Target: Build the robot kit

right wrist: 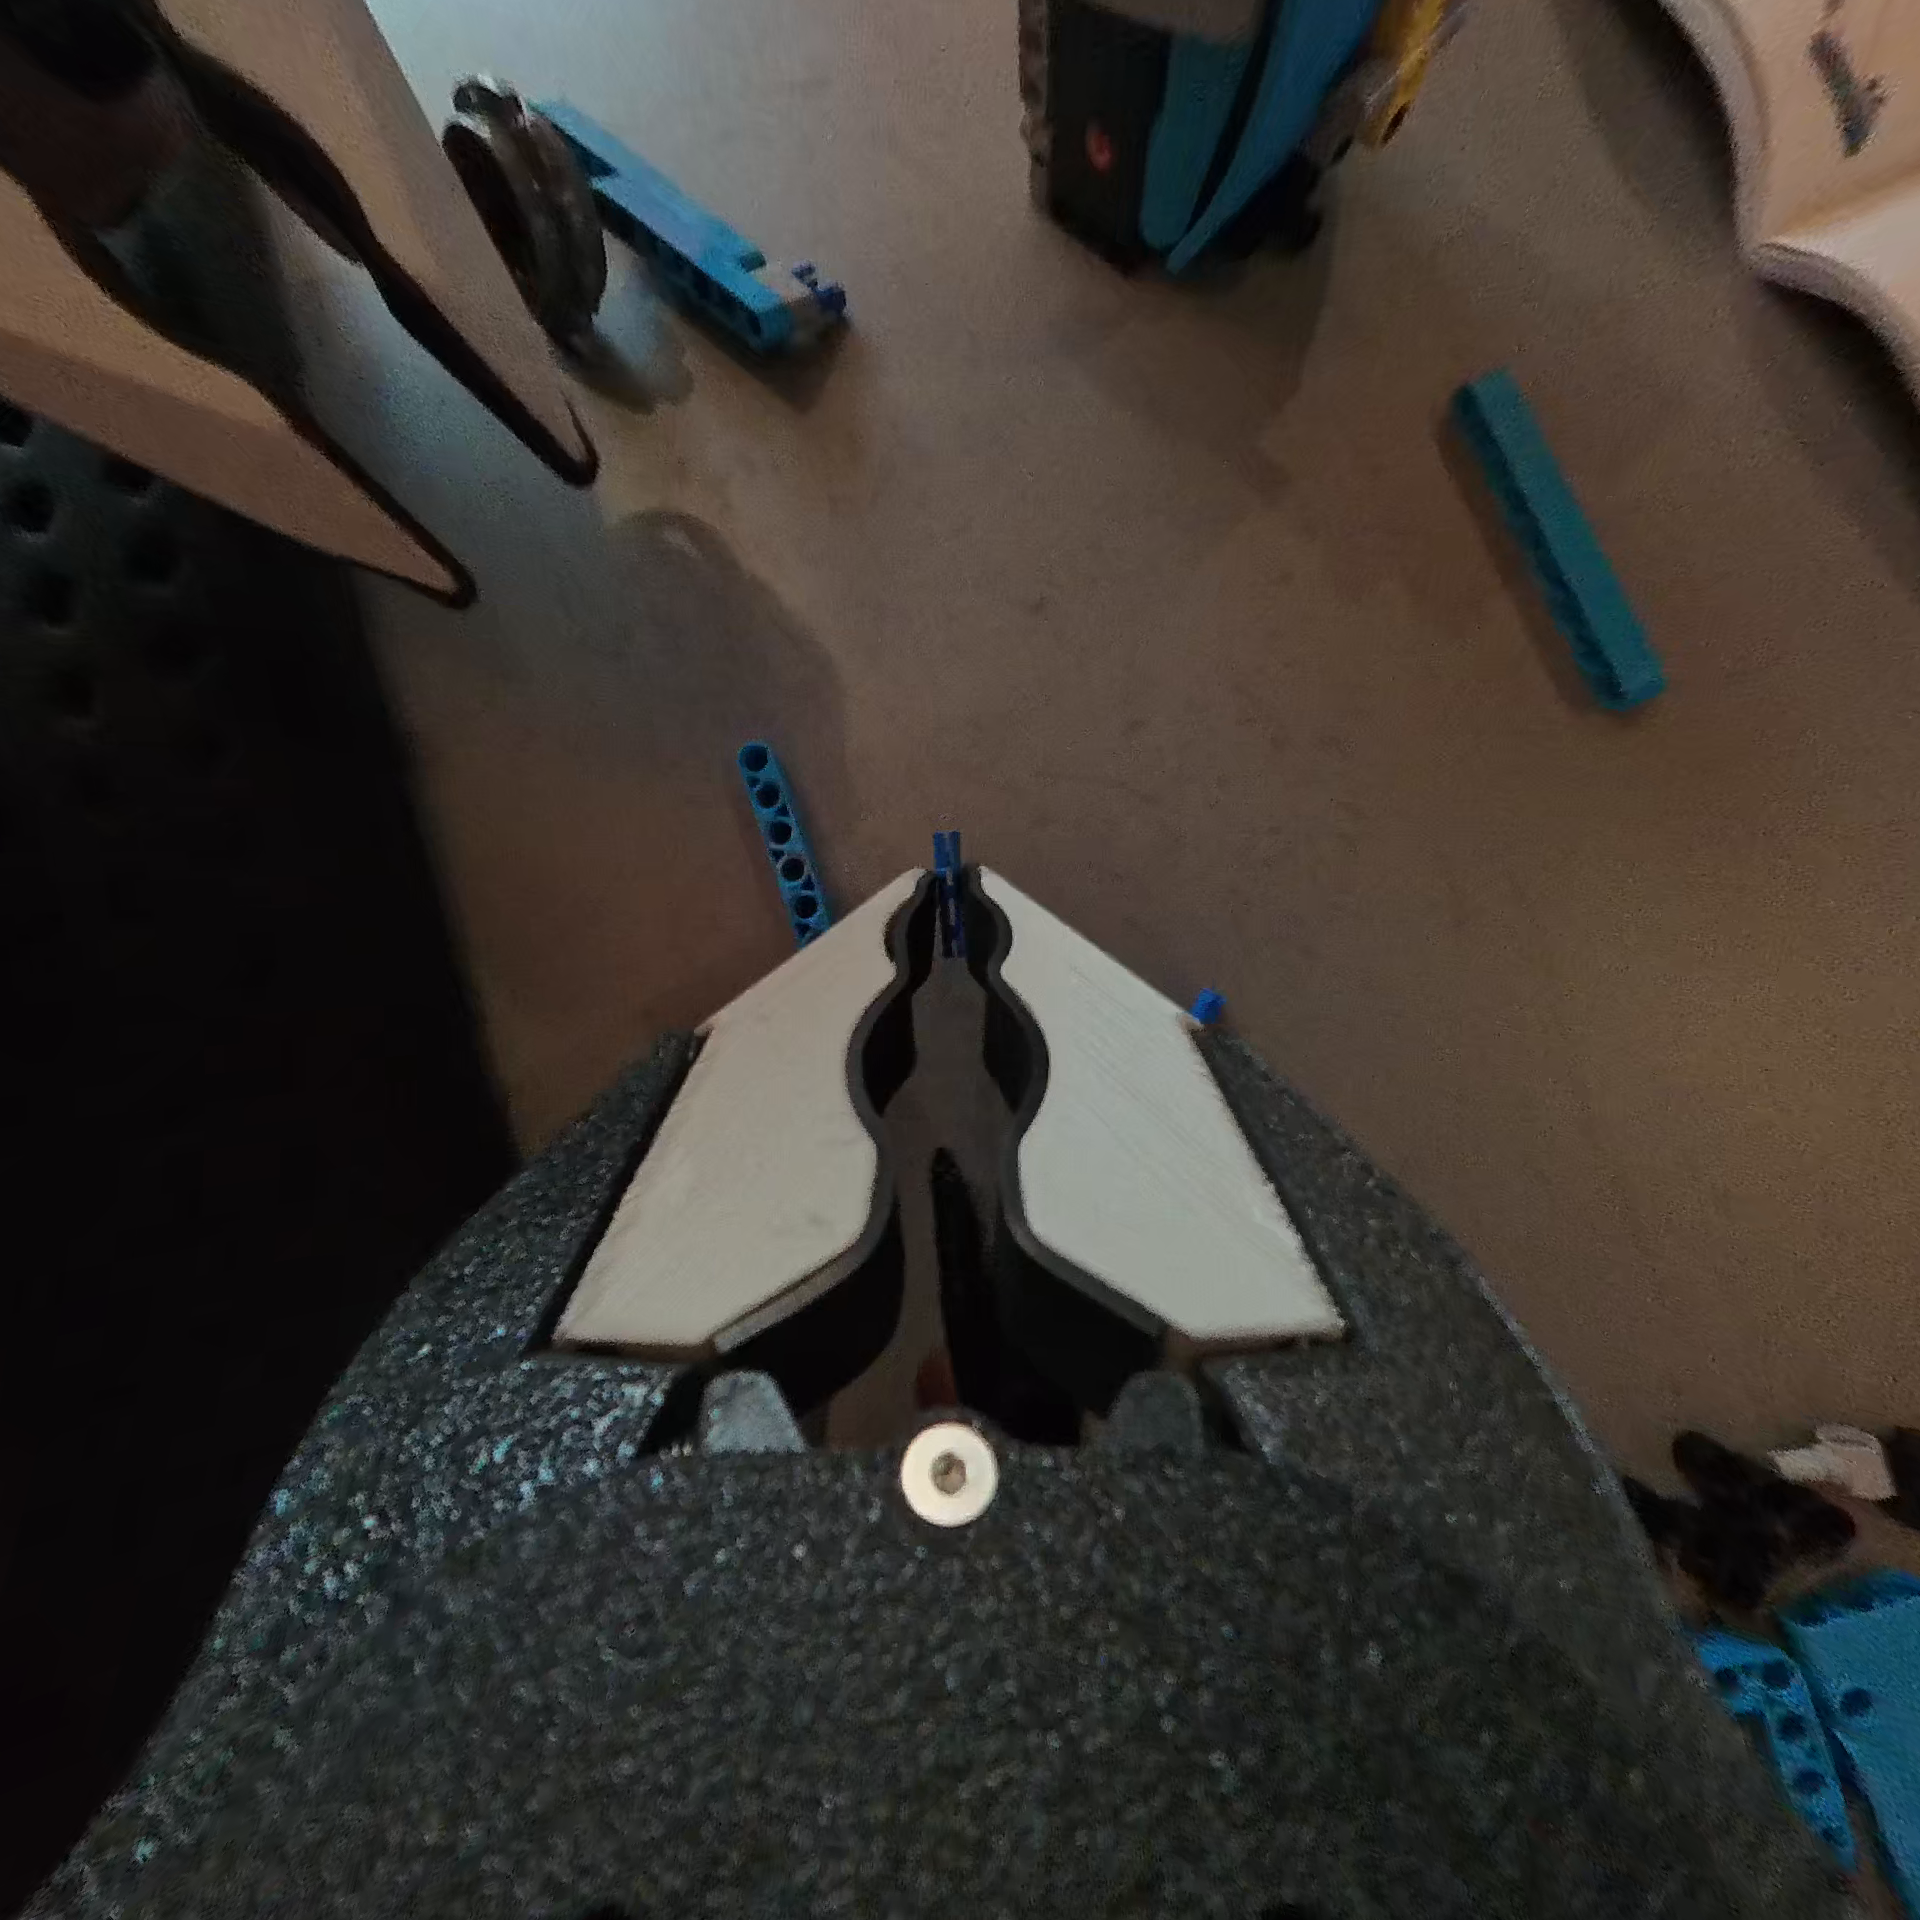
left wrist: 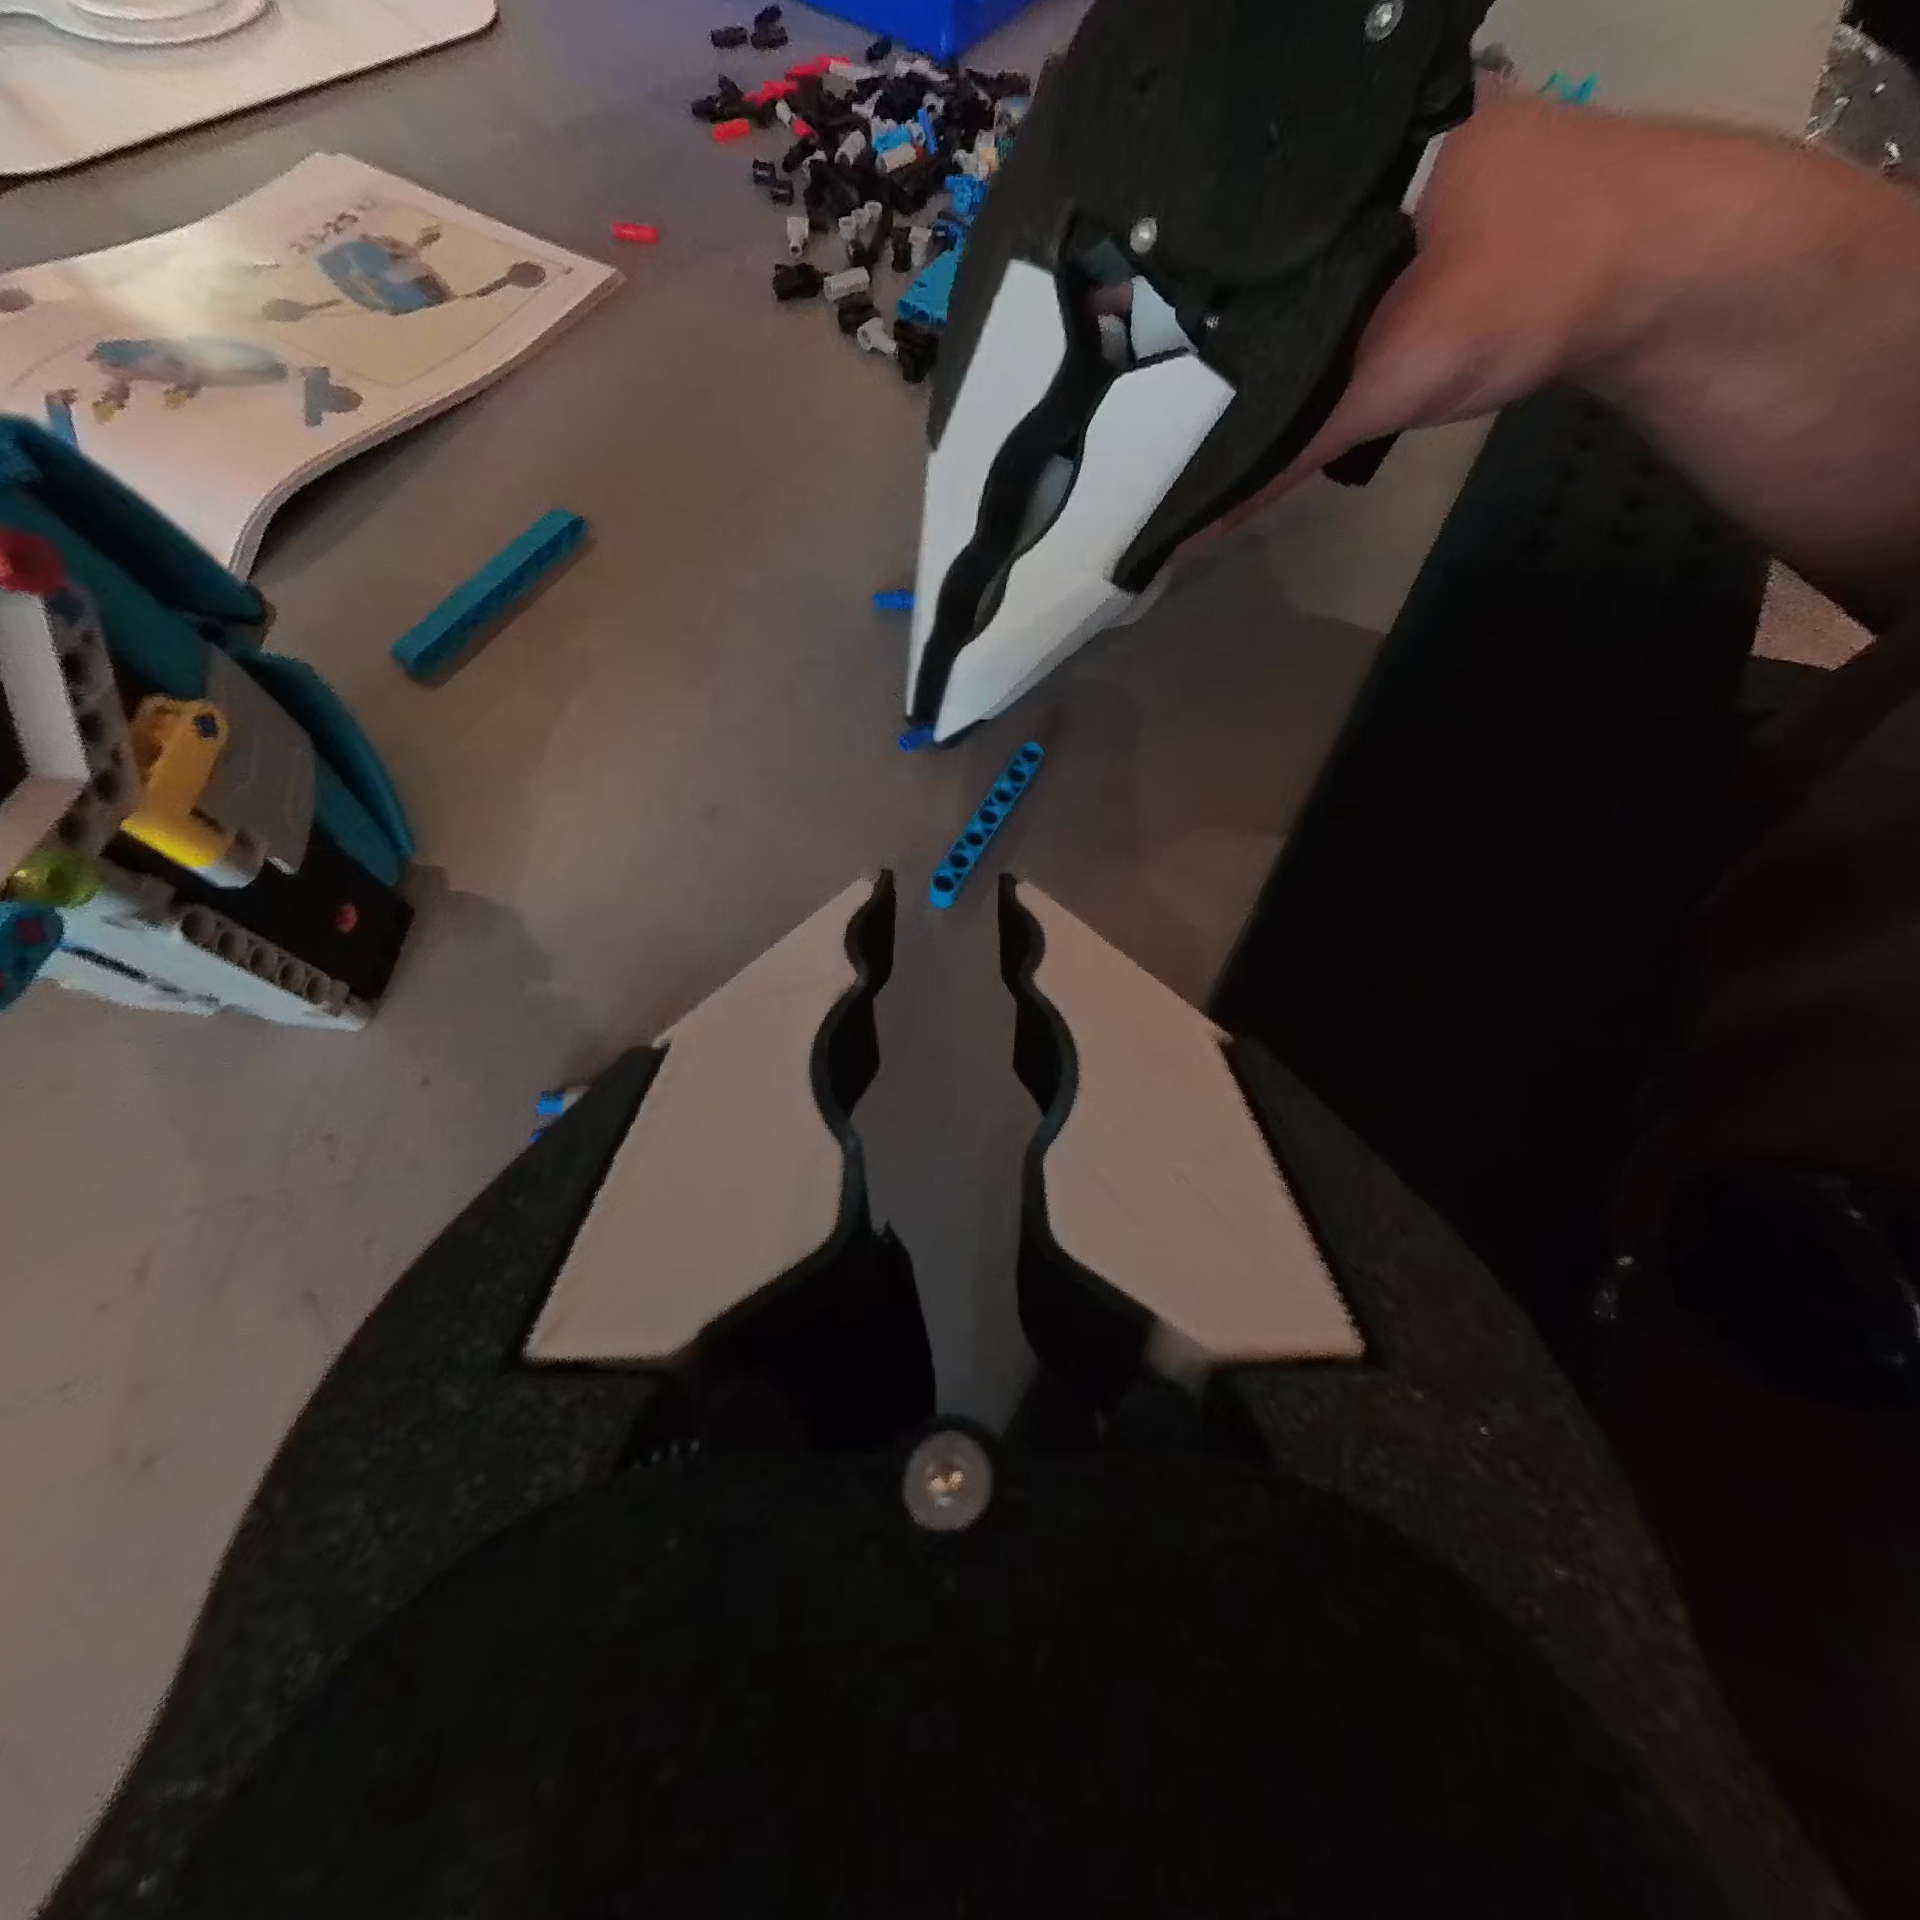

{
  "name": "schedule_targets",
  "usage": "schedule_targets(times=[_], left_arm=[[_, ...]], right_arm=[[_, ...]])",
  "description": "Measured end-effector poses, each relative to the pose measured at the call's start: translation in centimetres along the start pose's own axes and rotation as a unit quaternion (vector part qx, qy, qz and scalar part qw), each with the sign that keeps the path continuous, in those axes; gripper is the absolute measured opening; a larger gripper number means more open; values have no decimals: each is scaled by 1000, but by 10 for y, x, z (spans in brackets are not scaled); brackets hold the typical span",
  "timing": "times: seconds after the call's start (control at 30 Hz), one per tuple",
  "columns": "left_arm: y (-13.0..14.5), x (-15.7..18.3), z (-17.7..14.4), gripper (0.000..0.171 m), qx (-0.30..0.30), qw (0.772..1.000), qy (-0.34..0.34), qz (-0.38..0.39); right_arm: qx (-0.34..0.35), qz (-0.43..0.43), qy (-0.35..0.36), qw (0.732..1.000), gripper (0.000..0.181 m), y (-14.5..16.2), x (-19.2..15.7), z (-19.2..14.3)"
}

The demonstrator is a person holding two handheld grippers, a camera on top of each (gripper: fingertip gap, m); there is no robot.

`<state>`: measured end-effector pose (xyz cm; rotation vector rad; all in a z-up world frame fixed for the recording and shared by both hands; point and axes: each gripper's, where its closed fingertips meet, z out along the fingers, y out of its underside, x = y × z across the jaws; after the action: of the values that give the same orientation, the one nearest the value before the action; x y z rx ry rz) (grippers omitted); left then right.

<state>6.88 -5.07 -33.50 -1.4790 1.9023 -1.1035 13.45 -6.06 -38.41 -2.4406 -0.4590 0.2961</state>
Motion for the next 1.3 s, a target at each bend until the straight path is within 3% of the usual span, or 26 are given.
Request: schedule_targets(times=[0.07, 0.33, 0.43, 0.53, 0.67, 0.8, 0.97, 1.23, 1.3], left_arm=[[3, -4, -1, 19, -3, 1000, -6, -4], [2, -11, 2, 20, 0, 1000, -4, -6], [2, -14, 1, 20, 6, 1000, -10, -5], [-1, -19, -3, 20, 27, 999, -22, -10], [-6, -23, -6, 20, 46, 999, -25, -3], [-8, -26, -8, 20, 57, 998, -25, 5], [0, -22, -9, 20, 66, 997, -13, 47], [-6, -38, -24, 20, 115, 992, -43, 23], [-6, -40, -25, 20, 121, 992, -40, 14]], right_arm=[[-19, -4, 3, 1000, 5, 8, 1, 5], [16, 13, 12, 1000, 5, 7, 1, 5], [28, 2, 29, 999, 15, 3, 0, 1], [89, -7, 57, 994, 16, -12, 0, -13], [191, 31, 141, 971, 43, -28, 22, -39], [250, 114, 133, 952, 56, -30, 29, -43], [215, 122, 170, 954, 41, -28, 22, -45], [136, 143, 244, 950, 34, -11, -6, -57], [151, 164, 241, 944, 27, -6, -9, -53]])
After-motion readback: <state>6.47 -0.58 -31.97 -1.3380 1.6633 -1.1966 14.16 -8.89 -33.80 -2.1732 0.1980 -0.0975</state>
